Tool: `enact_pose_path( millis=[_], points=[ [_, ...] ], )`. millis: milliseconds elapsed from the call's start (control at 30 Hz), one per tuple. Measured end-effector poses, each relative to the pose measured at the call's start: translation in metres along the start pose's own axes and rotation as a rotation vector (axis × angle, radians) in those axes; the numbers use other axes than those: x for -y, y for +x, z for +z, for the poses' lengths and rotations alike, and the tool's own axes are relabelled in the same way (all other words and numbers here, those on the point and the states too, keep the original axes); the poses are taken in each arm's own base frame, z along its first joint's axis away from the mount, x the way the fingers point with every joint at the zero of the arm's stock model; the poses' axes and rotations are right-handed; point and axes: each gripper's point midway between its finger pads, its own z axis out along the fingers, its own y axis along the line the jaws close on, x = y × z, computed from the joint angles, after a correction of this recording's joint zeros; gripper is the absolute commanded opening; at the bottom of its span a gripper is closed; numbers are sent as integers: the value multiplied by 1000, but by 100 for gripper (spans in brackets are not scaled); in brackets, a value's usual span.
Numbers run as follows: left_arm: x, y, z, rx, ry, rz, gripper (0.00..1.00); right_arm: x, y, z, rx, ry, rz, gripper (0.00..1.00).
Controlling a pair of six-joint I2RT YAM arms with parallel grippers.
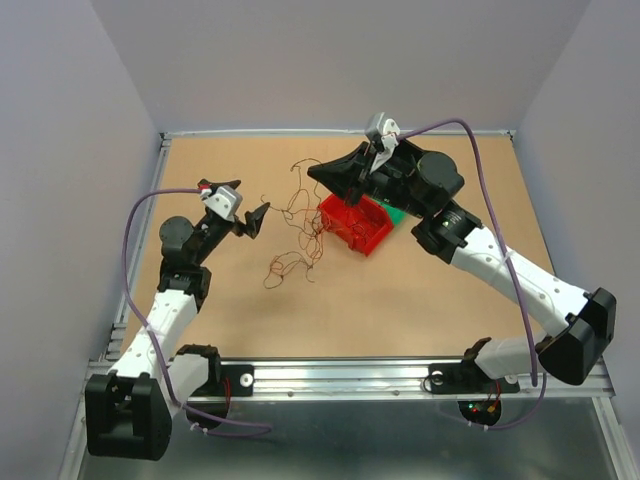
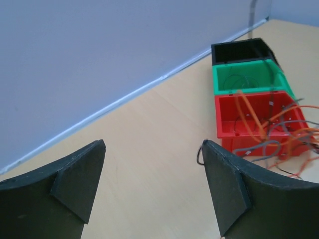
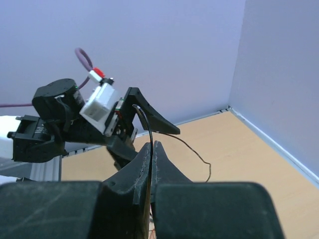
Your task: Untangle the cables
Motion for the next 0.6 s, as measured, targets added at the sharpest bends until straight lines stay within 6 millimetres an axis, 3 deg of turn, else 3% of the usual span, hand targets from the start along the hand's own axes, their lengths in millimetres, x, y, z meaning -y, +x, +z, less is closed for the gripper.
enact_pose_path(
  millis=[267, 467, 600],
  points=[
    [39, -32, -13, 122, 191, 19, 91, 2, 13, 0, -46, 11, 38, 1],
    [48, -42, -17, 151, 235, 15, 95, 4, 22, 2, -68, 13, 51, 0],
    [55, -34, -15, 137, 286, -6, 95, 4, 28, 4, -79, 10, 59, 1]
  ],
)
